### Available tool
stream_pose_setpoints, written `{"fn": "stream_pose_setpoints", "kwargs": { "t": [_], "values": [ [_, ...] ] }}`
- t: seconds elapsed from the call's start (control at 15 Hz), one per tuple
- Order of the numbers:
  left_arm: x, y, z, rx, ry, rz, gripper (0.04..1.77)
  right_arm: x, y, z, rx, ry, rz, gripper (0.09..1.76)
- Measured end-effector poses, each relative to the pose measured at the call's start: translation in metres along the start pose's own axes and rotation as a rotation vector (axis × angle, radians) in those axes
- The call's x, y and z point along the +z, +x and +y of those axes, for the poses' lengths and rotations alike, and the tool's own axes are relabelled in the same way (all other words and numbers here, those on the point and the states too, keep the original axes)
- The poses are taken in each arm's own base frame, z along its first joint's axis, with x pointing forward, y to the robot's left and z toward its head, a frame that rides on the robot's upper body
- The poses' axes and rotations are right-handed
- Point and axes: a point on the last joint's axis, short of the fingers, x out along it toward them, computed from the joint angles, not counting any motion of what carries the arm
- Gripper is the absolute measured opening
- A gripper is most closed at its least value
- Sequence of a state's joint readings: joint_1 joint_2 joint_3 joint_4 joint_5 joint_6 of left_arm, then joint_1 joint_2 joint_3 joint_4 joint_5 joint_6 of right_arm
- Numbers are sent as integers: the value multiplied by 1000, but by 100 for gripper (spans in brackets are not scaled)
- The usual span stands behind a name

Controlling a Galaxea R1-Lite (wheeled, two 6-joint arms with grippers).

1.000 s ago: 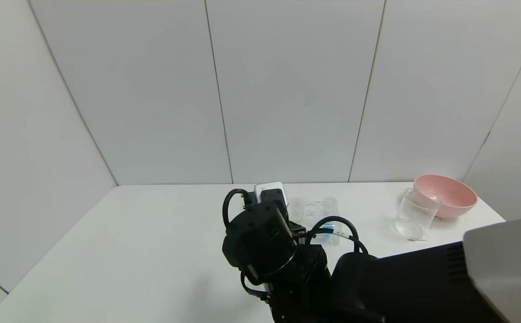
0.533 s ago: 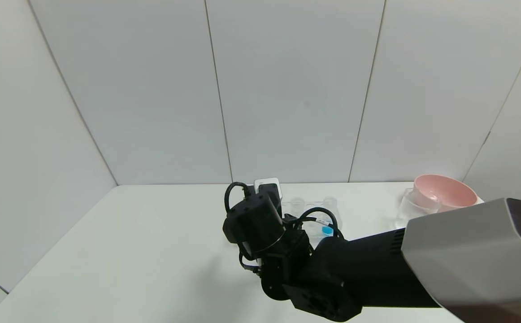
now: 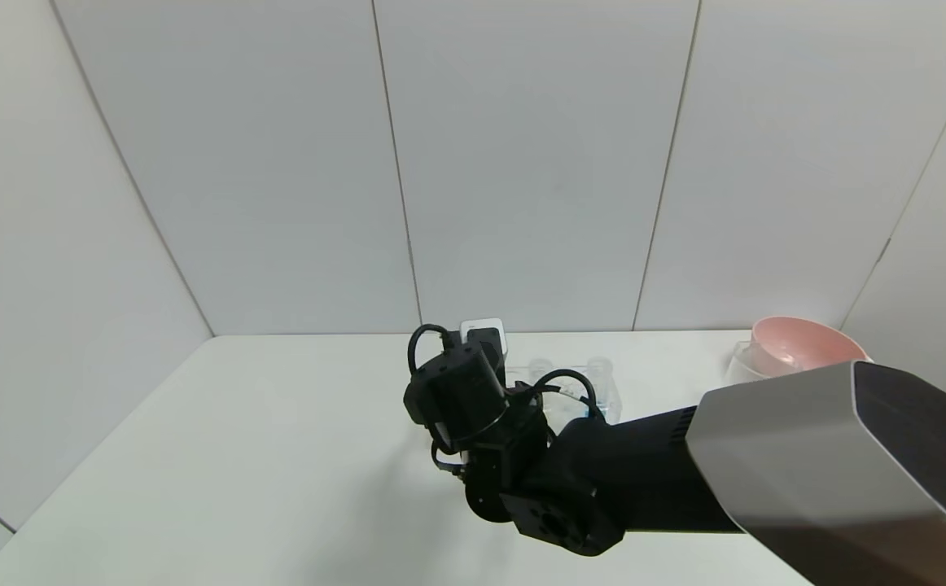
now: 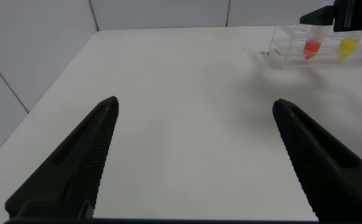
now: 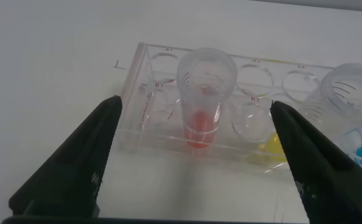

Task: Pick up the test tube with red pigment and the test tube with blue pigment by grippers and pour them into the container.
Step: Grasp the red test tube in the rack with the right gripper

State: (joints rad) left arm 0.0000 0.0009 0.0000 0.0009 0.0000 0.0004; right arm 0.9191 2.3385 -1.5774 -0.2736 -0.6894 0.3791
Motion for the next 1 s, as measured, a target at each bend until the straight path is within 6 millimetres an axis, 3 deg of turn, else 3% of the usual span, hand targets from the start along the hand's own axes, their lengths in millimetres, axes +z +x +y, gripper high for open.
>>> {"fn": "stream_pose_setpoints", "kwargs": {
  "t": [0.93, 1.0],
  "values": [
    [0, 0, 0, 0, 0, 0, 176, -2, 18, 4, -10, -8, -15, 171],
    [0, 0, 0, 0, 0, 0, 176, -2, 18, 4, -11, -8, -16, 157]
  ]
}}
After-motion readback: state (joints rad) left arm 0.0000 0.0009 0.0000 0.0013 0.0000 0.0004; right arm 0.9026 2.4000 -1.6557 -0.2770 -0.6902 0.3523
